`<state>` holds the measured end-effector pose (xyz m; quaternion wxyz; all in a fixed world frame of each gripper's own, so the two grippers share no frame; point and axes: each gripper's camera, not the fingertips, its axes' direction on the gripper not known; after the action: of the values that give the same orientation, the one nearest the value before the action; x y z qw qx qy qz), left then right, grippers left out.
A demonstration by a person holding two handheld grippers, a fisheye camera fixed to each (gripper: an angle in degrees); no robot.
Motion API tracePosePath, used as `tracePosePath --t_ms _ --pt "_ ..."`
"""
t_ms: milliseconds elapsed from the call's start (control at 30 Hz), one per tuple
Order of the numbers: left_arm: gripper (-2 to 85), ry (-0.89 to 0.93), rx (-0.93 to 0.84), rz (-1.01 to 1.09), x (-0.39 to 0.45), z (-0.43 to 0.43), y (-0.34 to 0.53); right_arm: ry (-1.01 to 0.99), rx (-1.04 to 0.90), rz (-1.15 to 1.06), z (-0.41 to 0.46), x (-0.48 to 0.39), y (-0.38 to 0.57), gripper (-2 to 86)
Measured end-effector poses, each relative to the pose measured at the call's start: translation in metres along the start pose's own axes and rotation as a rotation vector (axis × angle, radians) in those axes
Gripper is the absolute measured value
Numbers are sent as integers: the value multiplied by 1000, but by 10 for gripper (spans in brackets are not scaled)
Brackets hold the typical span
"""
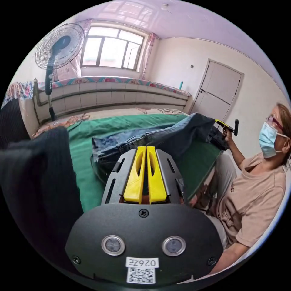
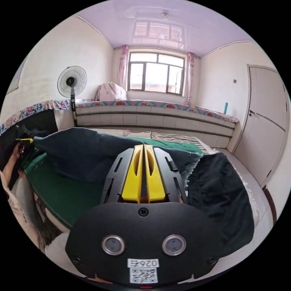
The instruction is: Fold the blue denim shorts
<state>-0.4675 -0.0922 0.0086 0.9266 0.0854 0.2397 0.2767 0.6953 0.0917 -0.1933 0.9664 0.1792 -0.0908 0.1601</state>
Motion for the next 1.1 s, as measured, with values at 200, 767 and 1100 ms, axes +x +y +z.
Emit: tracePosePath --t_ms 200,767,1100 --pt "-9 34 -22 -111 25 -48 121 -84 3 110 -86 17 84 -14" --pt "-1 -170 250 58 60 -85 83 -11 -102 213 -63 32 56 -4" --pt "171 -238 -63 -215 -96 44 -47 35 -432 -162 175 18 -113 21"
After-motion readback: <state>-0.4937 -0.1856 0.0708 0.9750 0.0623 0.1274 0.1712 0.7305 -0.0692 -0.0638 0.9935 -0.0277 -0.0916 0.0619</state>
